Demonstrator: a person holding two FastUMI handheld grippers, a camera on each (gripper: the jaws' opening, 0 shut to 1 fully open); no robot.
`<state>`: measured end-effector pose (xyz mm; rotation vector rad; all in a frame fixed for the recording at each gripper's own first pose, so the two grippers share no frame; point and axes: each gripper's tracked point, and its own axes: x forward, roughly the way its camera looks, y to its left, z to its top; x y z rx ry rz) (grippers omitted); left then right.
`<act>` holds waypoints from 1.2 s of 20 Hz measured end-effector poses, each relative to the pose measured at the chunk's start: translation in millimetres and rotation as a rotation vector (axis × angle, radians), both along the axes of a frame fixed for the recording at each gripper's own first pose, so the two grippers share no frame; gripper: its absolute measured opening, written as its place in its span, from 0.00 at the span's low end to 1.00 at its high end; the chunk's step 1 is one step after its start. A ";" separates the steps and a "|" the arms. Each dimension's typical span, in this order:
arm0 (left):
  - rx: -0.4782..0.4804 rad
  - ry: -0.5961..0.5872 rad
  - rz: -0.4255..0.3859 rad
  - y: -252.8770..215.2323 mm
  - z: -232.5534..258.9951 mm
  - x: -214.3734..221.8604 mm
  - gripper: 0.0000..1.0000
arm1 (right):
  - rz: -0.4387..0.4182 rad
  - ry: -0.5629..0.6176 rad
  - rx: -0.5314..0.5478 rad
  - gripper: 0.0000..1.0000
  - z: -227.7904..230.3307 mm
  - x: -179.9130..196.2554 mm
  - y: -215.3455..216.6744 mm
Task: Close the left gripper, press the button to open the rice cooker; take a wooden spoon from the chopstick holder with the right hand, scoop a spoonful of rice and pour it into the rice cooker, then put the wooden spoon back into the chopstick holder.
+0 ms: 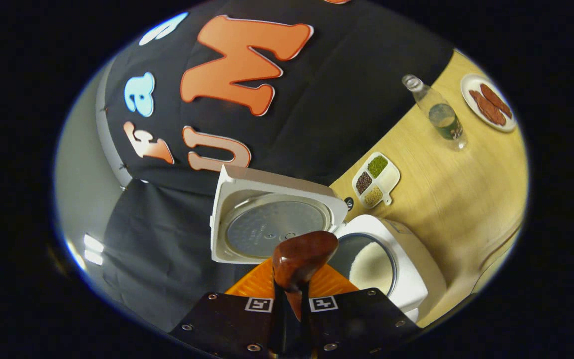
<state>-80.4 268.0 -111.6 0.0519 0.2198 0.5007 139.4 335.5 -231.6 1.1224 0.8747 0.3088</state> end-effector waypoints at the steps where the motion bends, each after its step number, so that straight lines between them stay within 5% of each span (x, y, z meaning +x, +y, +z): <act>1: -0.001 0.002 0.000 4.9 -2.0 0.9 1.00 | -0.001 -0.028 -0.051 0.13 0.2 6.0 -0.2; 9: -0.007 0.022 0.002 16.0 -10.3 7.1 1.00 | 0.103 -0.326 -0.452 0.12 18.1 34.8 10.1; 24: 0.006 0.014 0.026 9.6 -1.0 -4.3 1.00 | 0.233 -0.827 -0.776 0.12 99.6 38.2 38.2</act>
